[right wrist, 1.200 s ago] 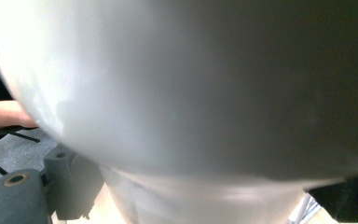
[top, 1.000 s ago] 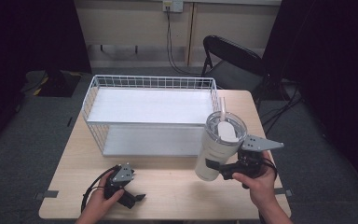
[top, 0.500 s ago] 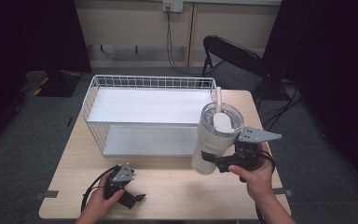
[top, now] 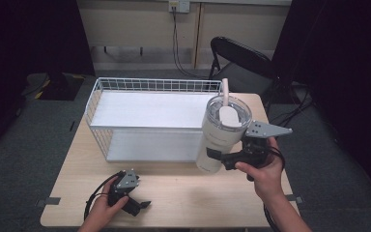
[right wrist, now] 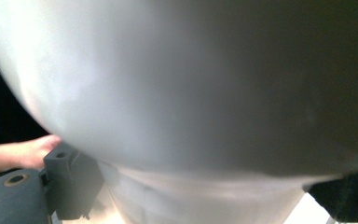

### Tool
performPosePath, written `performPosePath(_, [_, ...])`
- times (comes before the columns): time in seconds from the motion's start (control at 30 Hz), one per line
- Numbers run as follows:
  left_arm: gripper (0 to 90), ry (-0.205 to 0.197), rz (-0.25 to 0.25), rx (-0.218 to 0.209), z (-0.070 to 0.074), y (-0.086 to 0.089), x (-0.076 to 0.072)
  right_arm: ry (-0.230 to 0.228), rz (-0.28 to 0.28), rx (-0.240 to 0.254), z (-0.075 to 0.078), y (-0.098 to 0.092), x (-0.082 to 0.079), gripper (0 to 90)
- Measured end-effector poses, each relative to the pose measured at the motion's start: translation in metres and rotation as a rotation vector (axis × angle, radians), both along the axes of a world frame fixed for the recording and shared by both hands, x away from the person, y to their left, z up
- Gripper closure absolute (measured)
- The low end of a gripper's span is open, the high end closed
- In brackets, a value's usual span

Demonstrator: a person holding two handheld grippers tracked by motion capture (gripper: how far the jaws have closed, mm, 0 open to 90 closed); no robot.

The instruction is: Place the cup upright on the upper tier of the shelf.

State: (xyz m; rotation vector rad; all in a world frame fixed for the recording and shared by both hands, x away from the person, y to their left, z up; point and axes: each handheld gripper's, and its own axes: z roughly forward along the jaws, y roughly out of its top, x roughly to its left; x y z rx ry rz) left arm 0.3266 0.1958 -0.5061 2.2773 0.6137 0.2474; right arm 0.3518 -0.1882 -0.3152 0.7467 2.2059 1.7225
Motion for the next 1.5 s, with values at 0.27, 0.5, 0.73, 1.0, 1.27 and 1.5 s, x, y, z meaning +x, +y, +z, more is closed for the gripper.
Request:
performPosePath(0.27, [0.0,0.0,-0.001,0.0,0.0,0.0,0.0,-0.013,-0.006,-0.009,0.014,0.005,0.005,11.2])
performPosePath(0.5, [0.0,0.0,-0.001,0.0,0.0,0.0,0.0,-0.016,-0.023,-0.011,0.023,0.009,0.01,11.2])
performPosePath(0.73, [0.0,-0.002,0.0,0.001,0.0,0.0,0.0,-0.024,-0.031,-0.008,0.031,0.011,0.016,11.2])
performPosePath(1.0, [0.0,-0.003,0.0,0.001,0.0,0.0,0.0,-0.028,-0.04,-0.002,0.038,0.018,0.022,11.2])
performPosePath(1.27, [0.0,-0.003,0.001,-0.001,0.0,0.0,0.0,-0.031,-0.038,-0.007,0.048,0.026,0.029,11.2])
performPosePath(1.5, [0.0,-0.003,0.0,-0.001,0.0,0.0,0.0,-0.03,-0.048,-0.006,0.054,0.035,0.037,11.2])
